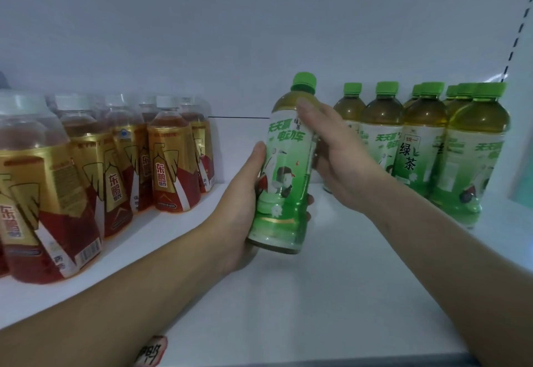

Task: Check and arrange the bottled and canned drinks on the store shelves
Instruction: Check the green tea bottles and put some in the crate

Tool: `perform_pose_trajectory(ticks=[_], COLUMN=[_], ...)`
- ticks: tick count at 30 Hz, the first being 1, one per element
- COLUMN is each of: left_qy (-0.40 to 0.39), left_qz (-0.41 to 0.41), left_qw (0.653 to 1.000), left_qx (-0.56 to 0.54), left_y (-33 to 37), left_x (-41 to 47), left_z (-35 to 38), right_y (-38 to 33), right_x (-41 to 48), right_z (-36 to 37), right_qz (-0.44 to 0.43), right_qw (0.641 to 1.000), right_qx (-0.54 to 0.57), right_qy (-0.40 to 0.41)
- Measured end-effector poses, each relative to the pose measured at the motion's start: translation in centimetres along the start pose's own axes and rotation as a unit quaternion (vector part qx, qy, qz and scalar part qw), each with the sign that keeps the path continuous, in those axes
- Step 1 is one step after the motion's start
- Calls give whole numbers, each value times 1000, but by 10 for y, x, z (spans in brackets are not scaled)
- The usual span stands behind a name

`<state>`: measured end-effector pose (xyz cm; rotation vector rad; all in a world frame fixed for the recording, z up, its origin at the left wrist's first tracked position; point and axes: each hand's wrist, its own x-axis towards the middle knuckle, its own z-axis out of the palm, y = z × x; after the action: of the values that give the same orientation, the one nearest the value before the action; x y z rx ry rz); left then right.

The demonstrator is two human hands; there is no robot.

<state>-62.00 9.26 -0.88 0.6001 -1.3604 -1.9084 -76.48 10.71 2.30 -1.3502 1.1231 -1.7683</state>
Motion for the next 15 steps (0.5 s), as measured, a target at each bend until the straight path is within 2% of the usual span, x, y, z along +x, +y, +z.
perform_pose_trajectory(ticks=[3, 9, 11, 13, 15], left_qy=[-51, 5, 16, -13, -51], left_qz=[-40, 44, 41, -1, -38], left_qw=[998, 996, 997, 1000, 998], left_qx=[-7, 81, 64, 22, -7], left_y=[0, -8, -8, -4, -2], left_x=[-1, 4, 6, 5, 4], left_z=[0, 3, -1, -3, -4], right_y=[-1, 2, 2, -3, -5], right_x=[2, 1, 1, -1, -2], right_z=[-4, -1, 0, 0, -2], right_qz=[20, -68, -31, 12, 20], right_qw=[997, 993, 998, 999, 998], right_qx=[67, -64, -33, 21, 35], right_qy=[-25, 67, 33, -20, -40])
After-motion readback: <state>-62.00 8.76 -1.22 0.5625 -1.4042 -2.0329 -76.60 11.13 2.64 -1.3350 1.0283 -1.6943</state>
